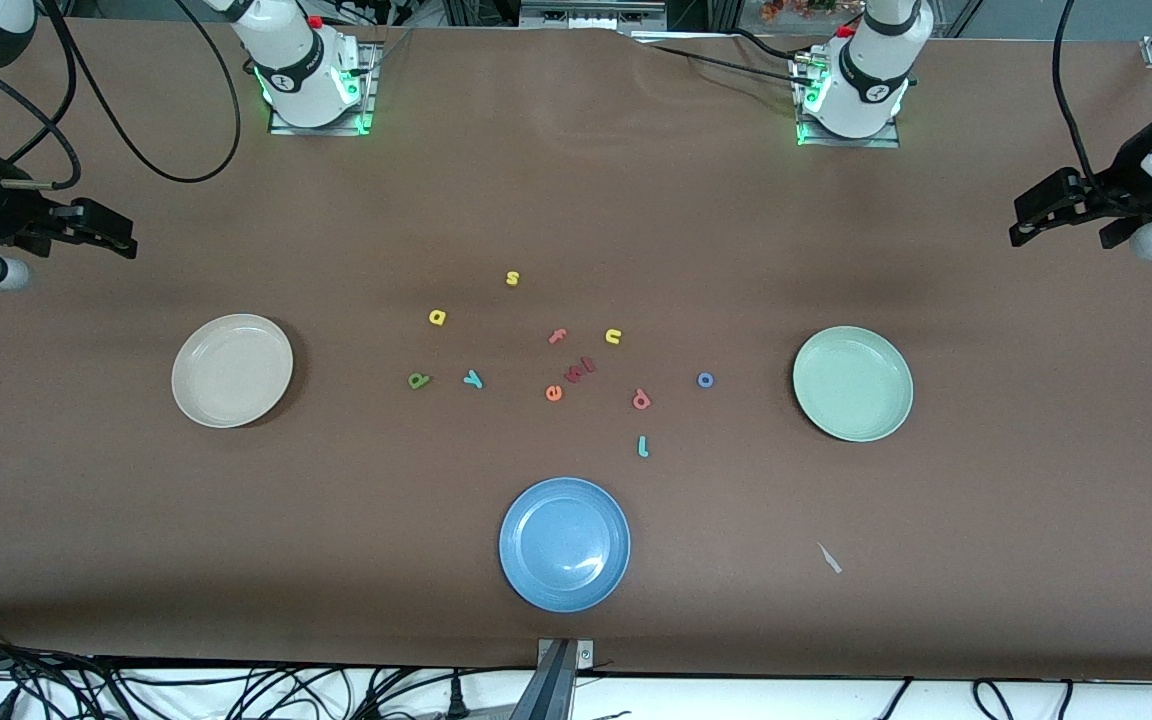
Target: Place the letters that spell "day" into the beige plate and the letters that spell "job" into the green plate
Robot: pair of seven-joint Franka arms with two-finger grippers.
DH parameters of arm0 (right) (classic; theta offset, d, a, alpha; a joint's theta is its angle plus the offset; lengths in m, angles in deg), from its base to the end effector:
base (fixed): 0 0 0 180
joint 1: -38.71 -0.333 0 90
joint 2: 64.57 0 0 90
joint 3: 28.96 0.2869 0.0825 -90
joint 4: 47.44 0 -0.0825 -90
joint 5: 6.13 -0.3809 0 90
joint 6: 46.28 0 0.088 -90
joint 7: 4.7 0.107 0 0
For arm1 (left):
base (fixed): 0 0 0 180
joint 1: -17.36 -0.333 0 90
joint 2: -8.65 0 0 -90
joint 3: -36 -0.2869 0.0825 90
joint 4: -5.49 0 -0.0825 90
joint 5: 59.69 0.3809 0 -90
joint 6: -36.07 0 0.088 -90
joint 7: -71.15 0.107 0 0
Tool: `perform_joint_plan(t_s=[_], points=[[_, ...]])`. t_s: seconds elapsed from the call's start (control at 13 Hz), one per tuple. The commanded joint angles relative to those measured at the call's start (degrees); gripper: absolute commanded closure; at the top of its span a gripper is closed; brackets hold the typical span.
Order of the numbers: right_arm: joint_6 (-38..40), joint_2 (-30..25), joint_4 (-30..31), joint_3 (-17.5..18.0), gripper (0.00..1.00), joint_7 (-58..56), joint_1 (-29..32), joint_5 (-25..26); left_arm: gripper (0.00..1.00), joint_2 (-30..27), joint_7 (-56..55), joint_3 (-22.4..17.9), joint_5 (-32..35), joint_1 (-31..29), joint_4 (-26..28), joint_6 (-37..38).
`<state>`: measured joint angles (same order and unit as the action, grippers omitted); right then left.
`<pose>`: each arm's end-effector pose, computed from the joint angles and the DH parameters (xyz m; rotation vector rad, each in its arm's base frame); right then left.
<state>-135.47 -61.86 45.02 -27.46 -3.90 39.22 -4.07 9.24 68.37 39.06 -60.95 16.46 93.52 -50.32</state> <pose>0.5591 0.0055 0.5480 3.1011 0.0073 -0.1611 0.5475 -0.0230 0.6004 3.1201 0.0154 -0.0622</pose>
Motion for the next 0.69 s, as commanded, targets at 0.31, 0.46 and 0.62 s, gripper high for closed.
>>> perform_joint_plan(t_s=[0.31, 0.46, 0.62], points=[[1.6, -0.2, -0.2, 0.1, 0.00, -0.7, 0.0, -0.9, 0.00, 0.4, 0.1, 0.1, -0.1, 0.1, -1.5, 1.2], [1.6, -0.2, -0.2, 0.1, 0.00, -0.6, 0.0, -0.9, 0.00, 0.4, 0.2, 0.1, -0.1, 0.1, -1.5, 1.3], [1.1, -0.2, -0.2, 0.1, 0.00, -0.5, 0.1, -1.0, 0.00, 0.5, 0.1, 0.0, -0.1, 0.2, -1.5, 1.1]])
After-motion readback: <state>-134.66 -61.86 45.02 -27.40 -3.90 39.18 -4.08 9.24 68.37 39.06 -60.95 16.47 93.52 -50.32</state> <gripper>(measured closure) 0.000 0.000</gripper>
